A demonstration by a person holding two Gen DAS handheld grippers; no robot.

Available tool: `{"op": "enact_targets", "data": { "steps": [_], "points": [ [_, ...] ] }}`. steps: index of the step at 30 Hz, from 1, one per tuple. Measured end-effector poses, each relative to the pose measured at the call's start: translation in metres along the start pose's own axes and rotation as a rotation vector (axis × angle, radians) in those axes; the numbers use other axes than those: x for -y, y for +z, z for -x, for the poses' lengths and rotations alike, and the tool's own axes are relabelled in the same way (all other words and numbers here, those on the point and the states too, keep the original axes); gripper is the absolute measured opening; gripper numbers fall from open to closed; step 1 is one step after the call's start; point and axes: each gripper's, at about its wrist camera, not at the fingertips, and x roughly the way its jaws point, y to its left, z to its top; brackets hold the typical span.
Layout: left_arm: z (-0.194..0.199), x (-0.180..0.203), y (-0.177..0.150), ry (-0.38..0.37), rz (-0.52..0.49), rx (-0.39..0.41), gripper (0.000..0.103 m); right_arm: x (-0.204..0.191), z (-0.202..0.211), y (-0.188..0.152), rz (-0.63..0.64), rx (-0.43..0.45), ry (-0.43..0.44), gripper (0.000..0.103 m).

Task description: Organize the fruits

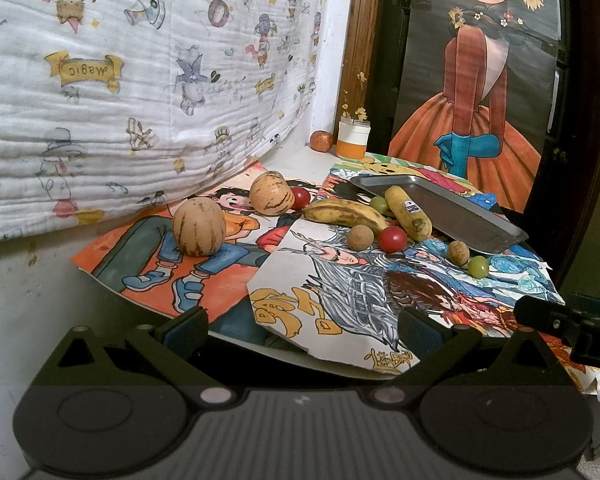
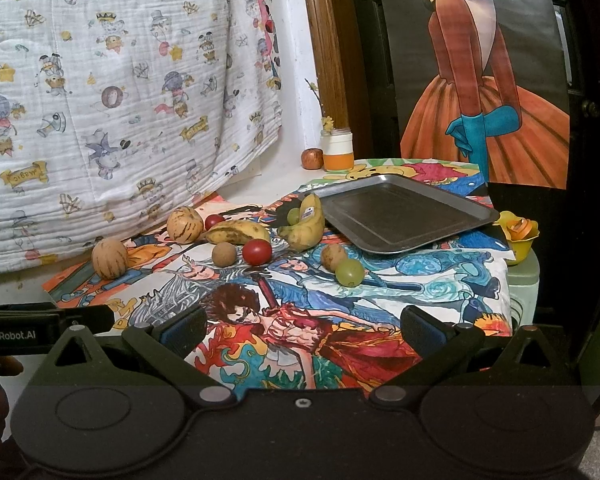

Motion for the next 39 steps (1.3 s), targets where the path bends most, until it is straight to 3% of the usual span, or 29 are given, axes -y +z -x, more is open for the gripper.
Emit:
{"op": "enact_targets", "data": {
  "steps": [39],
  "points": [
    [-0.0060, -0.0012, -0.0014, -0.010, 0.018, -0.016, 0.103, 0.0015, -0.0078, 0.0006, 0.004, -0.008, -0.004, 0.103]
  ]
}}
